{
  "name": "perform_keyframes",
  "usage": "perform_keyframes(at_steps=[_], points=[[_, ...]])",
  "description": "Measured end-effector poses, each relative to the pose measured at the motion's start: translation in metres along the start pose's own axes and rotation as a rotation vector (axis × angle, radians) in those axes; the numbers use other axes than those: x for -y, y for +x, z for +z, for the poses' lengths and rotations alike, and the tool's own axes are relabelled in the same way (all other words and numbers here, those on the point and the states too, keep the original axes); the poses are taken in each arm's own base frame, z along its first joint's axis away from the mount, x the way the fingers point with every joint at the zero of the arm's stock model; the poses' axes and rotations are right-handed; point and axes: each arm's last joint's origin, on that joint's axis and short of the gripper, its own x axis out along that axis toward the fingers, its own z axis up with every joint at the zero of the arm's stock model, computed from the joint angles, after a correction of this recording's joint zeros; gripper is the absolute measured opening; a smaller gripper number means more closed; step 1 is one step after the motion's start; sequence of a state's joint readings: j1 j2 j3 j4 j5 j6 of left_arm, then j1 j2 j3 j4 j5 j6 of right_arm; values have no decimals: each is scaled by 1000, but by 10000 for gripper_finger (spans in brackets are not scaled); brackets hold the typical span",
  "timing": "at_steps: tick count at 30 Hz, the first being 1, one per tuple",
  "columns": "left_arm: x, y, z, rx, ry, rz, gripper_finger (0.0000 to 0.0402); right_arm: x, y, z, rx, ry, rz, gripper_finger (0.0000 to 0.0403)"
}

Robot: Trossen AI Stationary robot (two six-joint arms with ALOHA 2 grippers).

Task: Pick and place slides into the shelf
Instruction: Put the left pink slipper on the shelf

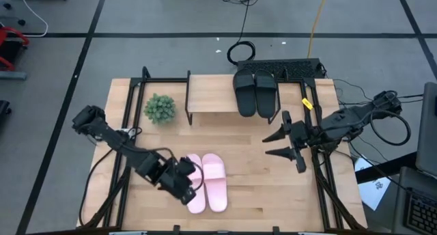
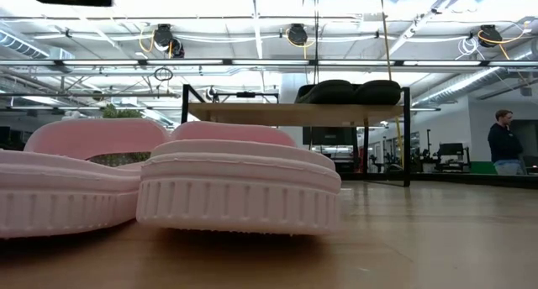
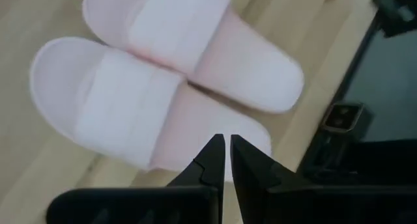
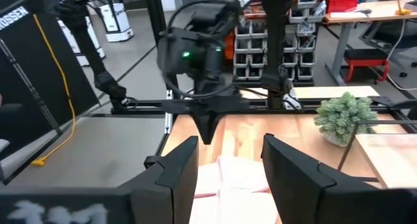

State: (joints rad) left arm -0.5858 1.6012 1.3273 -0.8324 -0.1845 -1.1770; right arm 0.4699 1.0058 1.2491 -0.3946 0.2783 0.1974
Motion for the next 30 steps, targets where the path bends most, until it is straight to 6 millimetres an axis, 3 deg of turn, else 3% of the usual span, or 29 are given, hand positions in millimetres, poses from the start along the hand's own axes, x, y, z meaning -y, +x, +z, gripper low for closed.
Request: perform_keyframes(at_steps=[6,13,22,30], points=[[10,5,13,30,-28,-125,26,-5,-1,-1,-4,-6,27,160],[10,6,9,112,-40,-77,26,-7,-2,-2,-15,-11,33,160],[33,-7,-1,174,2,-135,26,-6,-2,-5,-37,-18,28,160],[20,-6,-5,125,-42,-13,26,-6,-2,-6,-47,-24,26,160]])
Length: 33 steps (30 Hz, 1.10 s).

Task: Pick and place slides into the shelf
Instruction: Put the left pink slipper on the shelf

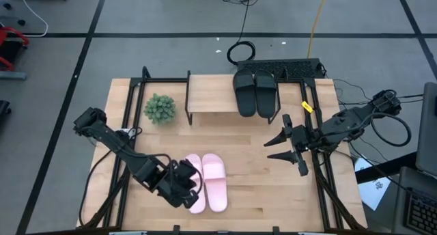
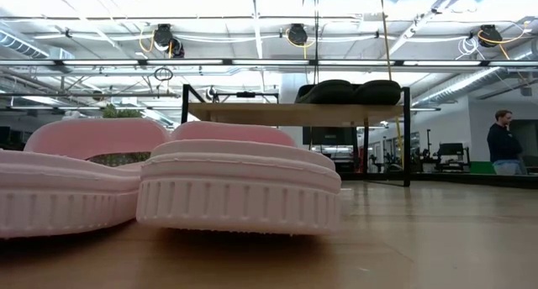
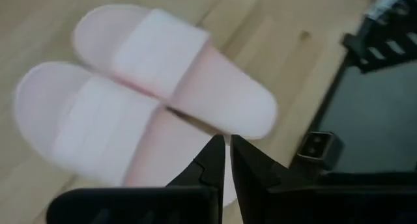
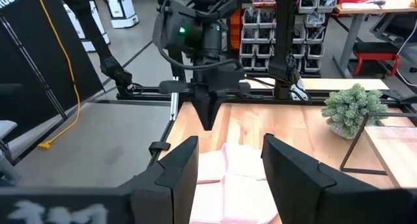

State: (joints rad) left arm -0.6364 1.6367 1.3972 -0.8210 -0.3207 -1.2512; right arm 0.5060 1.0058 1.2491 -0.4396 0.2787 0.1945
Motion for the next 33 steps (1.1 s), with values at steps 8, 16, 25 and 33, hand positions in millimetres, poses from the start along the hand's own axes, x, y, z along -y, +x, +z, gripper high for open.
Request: perform_keyframes(at_steps=[8,16,25,33], points=[[-18,5,12,-112,15,108,26,0,0,0,0,2,0,160],[-48,-5,37,-123,36,241,26,1,0,-3,-34,-8,-6,160],[-95,-61,57,39,-100,-102,26,1,0,-7,-68,9,-14,160],[-120,-33,38,-56,-115,-338,26,1,0,-4,-43,13,-12,160]])
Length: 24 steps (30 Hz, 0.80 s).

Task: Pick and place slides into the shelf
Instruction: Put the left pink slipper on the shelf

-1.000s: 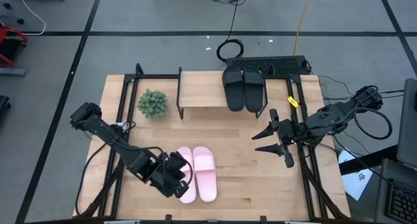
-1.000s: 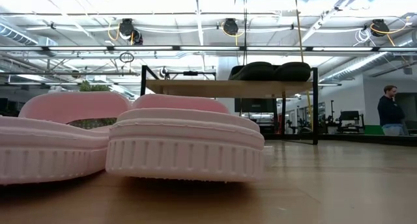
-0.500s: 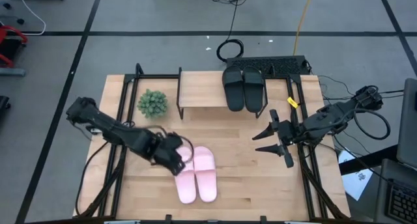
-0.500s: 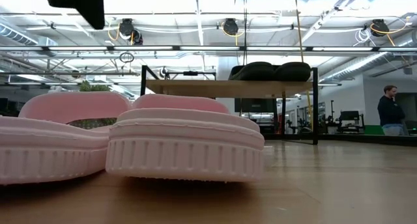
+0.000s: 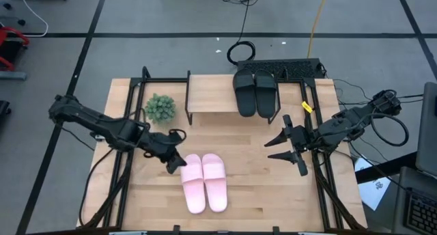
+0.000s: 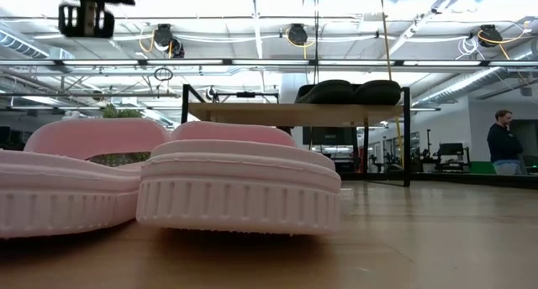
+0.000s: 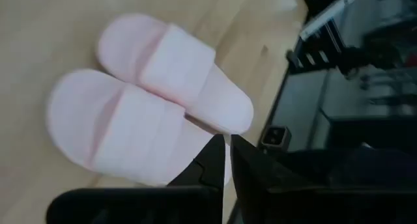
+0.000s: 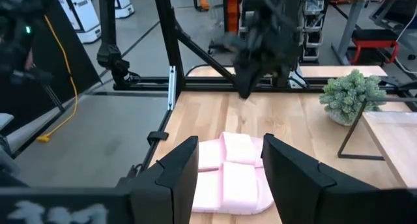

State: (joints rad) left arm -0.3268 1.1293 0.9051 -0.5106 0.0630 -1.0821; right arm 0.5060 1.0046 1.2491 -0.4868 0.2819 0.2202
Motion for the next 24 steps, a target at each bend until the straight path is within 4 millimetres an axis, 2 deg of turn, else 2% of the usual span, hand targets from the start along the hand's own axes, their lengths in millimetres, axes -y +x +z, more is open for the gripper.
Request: perform_keyframes(at_steps=[4,7,10,19,24], points=[[-12,25,-1,-51,28,-91,26,2,0,2,17,1,-8,160],[-18,31,2,-73,74,-142,26,4,1,4,36,19,-20,160],[-33,39,2,-145,55,-109,26,6,1,8,69,32,-25,160],[-35,39,19,-125,115,-252,26,7,1,14,125,50,-23,160],[-47,42,21,-182,93,-255,27,7,1,14,125,64,-22,160]])
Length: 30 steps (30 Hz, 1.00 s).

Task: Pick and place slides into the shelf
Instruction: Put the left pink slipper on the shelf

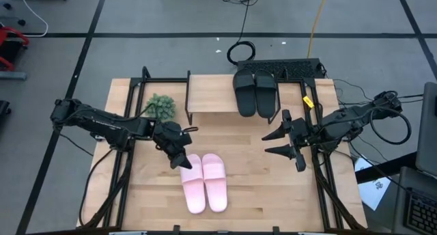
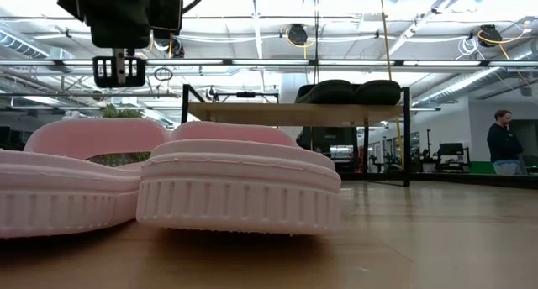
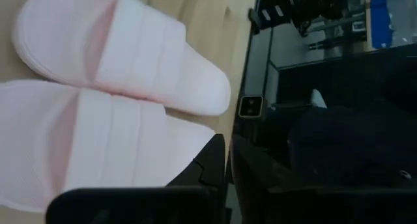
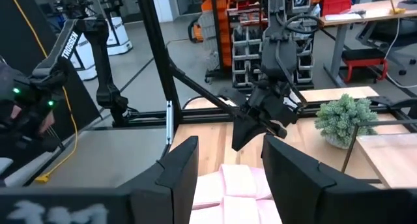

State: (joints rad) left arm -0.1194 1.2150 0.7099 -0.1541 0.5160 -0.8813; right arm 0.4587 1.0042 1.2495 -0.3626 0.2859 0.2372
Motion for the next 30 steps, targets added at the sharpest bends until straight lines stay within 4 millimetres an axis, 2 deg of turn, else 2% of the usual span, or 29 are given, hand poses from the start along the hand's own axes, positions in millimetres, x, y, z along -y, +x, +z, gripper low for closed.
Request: perform_keyframes(at_steps=[3,10,20,25,30], points=[[-6,2,-1,-33,-15,-1,27,0,0,0,-1,12,0,160],[-3,0,6,13,43,-39,27,0,0,0,-1,12,0,160],[-4,-1,7,25,0,-35,27,0,0,0,-1,12,0,160],[-2,-1,14,223,0,58,26,0,0,-1,-15,8,-4,160],[6,-3,21,320,60,3,26,0,0,-1,-15,8,-4,160]])
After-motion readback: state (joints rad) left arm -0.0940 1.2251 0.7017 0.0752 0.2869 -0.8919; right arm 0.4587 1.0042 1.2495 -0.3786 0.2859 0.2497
